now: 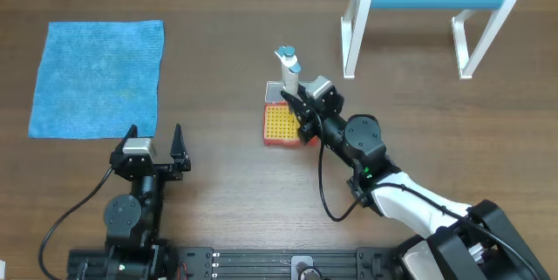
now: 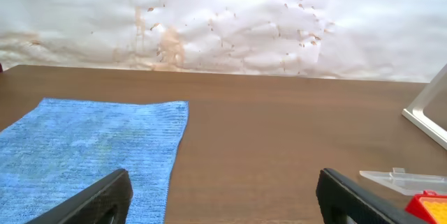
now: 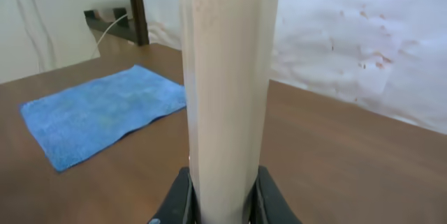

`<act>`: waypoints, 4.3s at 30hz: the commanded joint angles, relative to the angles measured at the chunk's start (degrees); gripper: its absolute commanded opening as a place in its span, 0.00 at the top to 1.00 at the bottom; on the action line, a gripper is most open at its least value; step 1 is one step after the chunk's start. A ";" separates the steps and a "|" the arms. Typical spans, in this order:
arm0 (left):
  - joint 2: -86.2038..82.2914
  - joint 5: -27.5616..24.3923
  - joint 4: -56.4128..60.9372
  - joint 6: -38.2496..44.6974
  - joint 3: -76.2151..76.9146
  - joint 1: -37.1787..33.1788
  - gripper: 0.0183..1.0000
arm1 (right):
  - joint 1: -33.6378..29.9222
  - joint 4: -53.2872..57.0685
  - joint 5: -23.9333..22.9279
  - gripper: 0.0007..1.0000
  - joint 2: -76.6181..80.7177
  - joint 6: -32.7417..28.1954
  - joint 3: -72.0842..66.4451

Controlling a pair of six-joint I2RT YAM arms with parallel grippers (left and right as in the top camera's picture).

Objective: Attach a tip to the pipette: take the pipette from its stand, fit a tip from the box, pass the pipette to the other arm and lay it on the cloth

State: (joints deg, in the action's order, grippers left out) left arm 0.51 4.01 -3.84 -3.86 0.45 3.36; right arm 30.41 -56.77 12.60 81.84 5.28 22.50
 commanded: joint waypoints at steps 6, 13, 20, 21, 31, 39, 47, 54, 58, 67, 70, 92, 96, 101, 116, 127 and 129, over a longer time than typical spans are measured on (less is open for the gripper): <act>-0.31 -0.13 -0.33 0.87 -0.13 0.04 0.15 | 2.43 8.63 9.14 0.93 -11.13 -0.39 5.95; -0.31 -0.13 -0.33 0.87 -0.13 0.04 0.15 | 6.32 61.16 18.97 0.93 -18.91 0.11 22.97; -0.31 -0.13 -0.33 0.87 -0.13 0.04 0.15 | 7.82 76.11 21.62 0.93 -18.40 2.93 28.87; -0.31 -0.11 -0.33 0.87 -0.13 0.04 0.15 | 7.82 76.70 22.05 0.93 -18.10 4.61 28.85; -0.31 -0.13 -0.33 0.87 -0.13 0.04 0.15 | 7.78 70.71 23.02 0.93 -17.18 14.03 28.85; -0.31 -0.13 -0.33 0.87 -0.13 0.04 0.15 | 7.76 64.81 22.77 0.93 -17.18 23.10 28.85; -0.33 -8.09 -0.52 -11.37 -0.13 0.04 0.15 | 7.65 63.12 20.90 0.93 -17.11 23.23 28.85; -0.31 -28.57 1.60 -49.57 -0.13 0.04 0.15 | 7.65 63.34 21.29 0.93 -17.11 23.26 28.85; -0.31 -35.80 10.97 -52.13 -0.13 0.04 0.15 | 7.65 64.76 21.62 0.93 -17.11 23.26 28.85; 5.49 -47.98 19.26 -55.91 2.40 0.04 0.15 | 7.65 69.51 33.62 0.93 -17.11 23.23 28.85; 13.03 -51.34 22.88 -55.67 6.27 0.04 0.15 | 7.65 69.57 35.08 0.93 -17.11 23.23 28.85; 66.71 -74.62 55.78 -55.98 31.52 3.48 0.99 | 7.50 69.55 36.33 0.93 -17.11 22.99 28.85; 66.71 -77.11 55.78 -59.12 31.52 3.48 0.99 | 7.50 69.48 35.87 0.93 -17.11 22.97 28.85; 66.73 -77.61 57.24 -57.99 31.52 2.03 0.99 | 5.73 70.95 35.87 0.29 -17.11 22.99 28.85; 66.73 -48.04 1.05 -21.88 31.50 -14.56 0.99 | -20.22 88.72 45.46 0.28 -25.79 16.94 28.85; 81.26 -12.41 -56.39 3.54 83.87 -21.88 0.99 | -20.22 95.32 39.82 0.28 -24.48 16.92 28.85; 92.04 -5.29 -67.12 3.58 100.74 -21.88 0.99 | -20.22 95.34 39.23 0.28 -23.39 16.90 28.83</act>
State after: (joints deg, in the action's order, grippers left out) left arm 81.06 -16.67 -62.06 -6.04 83.15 -18.31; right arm 10.48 38.74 53.25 57.30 23.03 50.76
